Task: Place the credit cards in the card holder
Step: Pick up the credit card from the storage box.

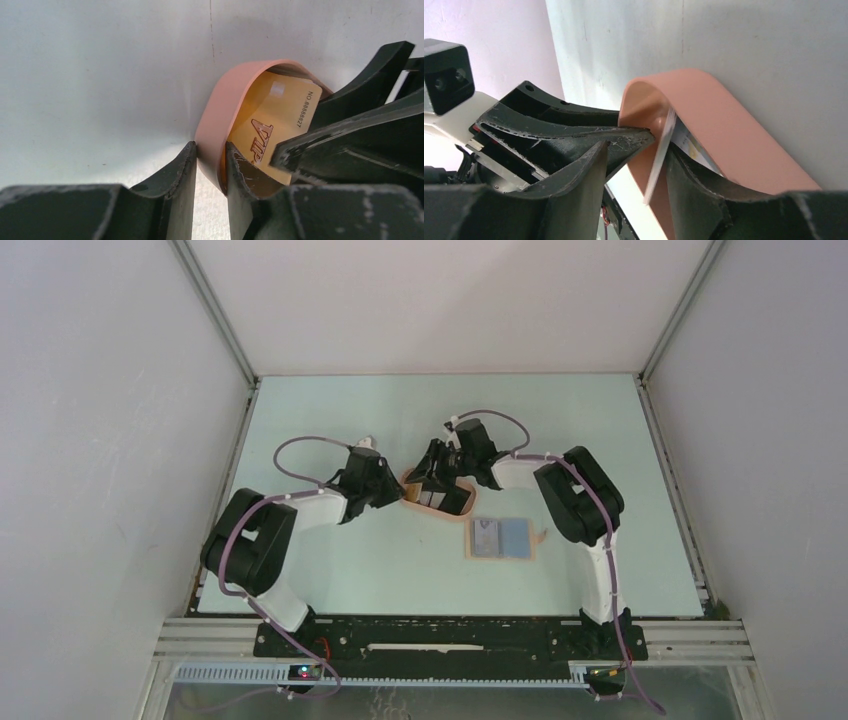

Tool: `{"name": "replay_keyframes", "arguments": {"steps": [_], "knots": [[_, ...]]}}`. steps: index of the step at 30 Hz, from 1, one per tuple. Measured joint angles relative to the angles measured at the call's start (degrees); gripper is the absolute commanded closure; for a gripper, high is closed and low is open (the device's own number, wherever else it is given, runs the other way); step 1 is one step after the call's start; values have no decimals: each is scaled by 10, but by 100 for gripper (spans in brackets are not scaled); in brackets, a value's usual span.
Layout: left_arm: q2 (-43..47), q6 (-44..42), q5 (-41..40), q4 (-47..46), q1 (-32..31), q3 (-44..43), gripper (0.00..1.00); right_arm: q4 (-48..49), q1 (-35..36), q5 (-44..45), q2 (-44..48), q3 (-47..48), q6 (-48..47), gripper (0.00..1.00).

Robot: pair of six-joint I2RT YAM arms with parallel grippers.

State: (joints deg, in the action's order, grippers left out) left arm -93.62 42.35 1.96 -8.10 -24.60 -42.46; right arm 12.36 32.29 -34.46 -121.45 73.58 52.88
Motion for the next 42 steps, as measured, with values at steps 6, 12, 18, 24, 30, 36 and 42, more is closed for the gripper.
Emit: {"name": "replay_keyframes", "arguments": {"steps": [6, 12, 18, 24, 30, 36, 42], "knots": [[0, 3, 7, -6, -4, 3, 70, 3, 9, -14, -6, 1, 2, 44], [0, 4, 8, -7, -5, 3, 69, -69, 14, 29, -6, 35, -37, 43], [0, 3, 7, -7, -5, 3, 69, -113, 16, 50, -3, 48, -66, 45], [2, 3, 3, -7, -6, 3, 69, -110, 10, 28, -3, 43, -61, 46], [6, 3, -1, -1, -9, 4, 67, -85, -4, -11, -1, 26, -41, 47], [10, 2, 0, 1, -9, 4, 65, -64, -21, -41, -1, 17, -22, 48], [25, 2, 2, 5, -9, 4, 60, -57, -31, -57, -1, 11, -13, 49]]}}
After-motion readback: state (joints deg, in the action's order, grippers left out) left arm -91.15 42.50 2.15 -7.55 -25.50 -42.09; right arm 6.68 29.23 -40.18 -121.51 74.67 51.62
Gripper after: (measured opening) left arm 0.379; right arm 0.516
